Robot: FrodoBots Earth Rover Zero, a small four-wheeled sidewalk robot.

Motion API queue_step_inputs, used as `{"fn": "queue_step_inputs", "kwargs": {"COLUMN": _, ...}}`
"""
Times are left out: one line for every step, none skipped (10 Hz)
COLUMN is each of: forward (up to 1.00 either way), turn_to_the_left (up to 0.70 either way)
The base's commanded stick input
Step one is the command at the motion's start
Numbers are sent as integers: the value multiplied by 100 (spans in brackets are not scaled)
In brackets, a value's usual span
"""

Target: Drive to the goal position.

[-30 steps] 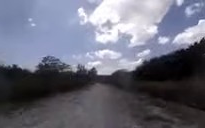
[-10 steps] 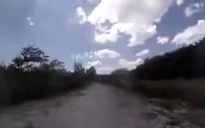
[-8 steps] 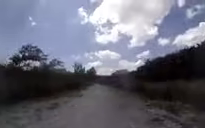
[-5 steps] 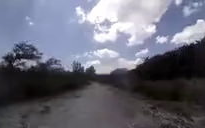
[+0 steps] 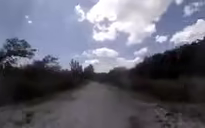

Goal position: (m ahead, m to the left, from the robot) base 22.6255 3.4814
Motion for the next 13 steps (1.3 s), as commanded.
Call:
{"fn": "queue_step_inputs", "kwargs": {"forward": 85, "turn_to_the_left": 0}}
{"fn": "queue_step_inputs", "kwargs": {"forward": 85, "turn_to_the_left": 0}}
{"fn": "queue_step_inputs", "kwargs": {"forward": 85, "turn_to_the_left": 0}}
{"fn": "queue_step_inputs", "kwargs": {"forward": 85, "turn_to_the_left": 0}}
{"fn": "queue_step_inputs", "kwargs": {"forward": 85, "turn_to_the_left": 0}}
{"fn": "queue_step_inputs", "kwargs": {"forward": 85, "turn_to_the_left": 0}}
{"fn": "queue_step_inputs", "kwargs": {"forward": 85, "turn_to_the_left": 0}}
{"fn": "queue_step_inputs", "kwargs": {"forward": 85, "turn_to_the_left": 0}}
{"fn": "queue_step_inputs", "kwargs": {"forward": 85, "turn_to_the_left": 0}}
{"fn": "queue_step_inputs", "kwargs": {"forward": 85, "turn_to_the_left": 0}}
{"fn": "queue_step_inputs", "kwargs": {"forward": 85, "turn_to_the_left": 0}}
{"fn": "queue_step_inputs", "kwargs": {"forward": 85, "turn_to_the_left": 0}}
{"fn": "queue_step_inputs", "kwargs": {"forward": 85, "turn_to_the_left": 0}}
